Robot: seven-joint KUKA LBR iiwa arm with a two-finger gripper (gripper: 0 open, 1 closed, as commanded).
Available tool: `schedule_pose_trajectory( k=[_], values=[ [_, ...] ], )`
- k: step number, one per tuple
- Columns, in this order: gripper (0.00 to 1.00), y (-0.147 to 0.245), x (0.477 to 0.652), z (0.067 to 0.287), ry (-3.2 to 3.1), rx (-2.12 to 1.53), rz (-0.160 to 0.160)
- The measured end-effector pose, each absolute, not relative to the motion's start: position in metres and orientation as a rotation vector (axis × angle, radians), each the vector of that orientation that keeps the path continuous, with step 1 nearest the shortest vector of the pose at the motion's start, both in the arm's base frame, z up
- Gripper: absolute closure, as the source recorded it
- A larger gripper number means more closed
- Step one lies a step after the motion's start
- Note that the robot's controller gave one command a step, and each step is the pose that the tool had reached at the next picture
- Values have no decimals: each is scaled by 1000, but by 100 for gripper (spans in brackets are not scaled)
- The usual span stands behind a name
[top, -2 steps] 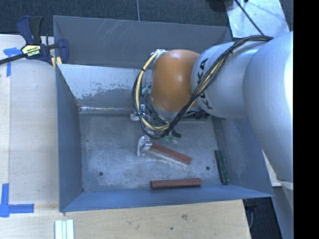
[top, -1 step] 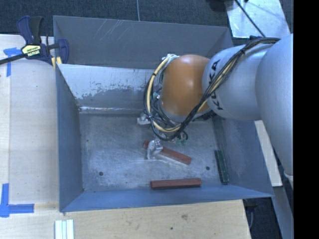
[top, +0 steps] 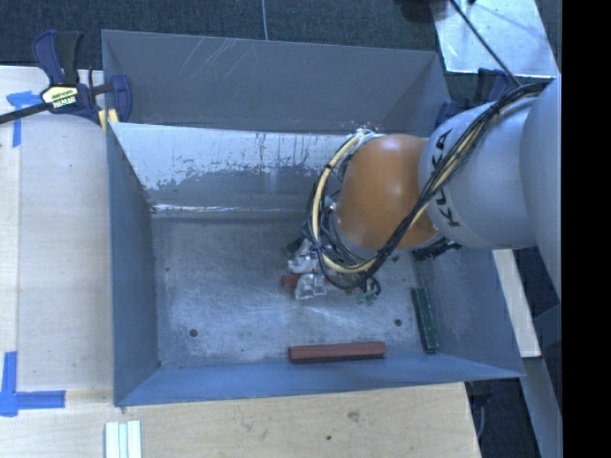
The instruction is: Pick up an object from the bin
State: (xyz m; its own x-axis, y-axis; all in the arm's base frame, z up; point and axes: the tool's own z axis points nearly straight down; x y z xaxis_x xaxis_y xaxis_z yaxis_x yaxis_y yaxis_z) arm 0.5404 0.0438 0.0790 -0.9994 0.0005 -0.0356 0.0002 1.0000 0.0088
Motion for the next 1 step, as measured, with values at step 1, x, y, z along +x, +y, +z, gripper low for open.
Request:
schedule_pose_trajectory(
  k=[1],
  values=[
    [100, 44, 540, 79, 3106, 2, 14]
  ],
)
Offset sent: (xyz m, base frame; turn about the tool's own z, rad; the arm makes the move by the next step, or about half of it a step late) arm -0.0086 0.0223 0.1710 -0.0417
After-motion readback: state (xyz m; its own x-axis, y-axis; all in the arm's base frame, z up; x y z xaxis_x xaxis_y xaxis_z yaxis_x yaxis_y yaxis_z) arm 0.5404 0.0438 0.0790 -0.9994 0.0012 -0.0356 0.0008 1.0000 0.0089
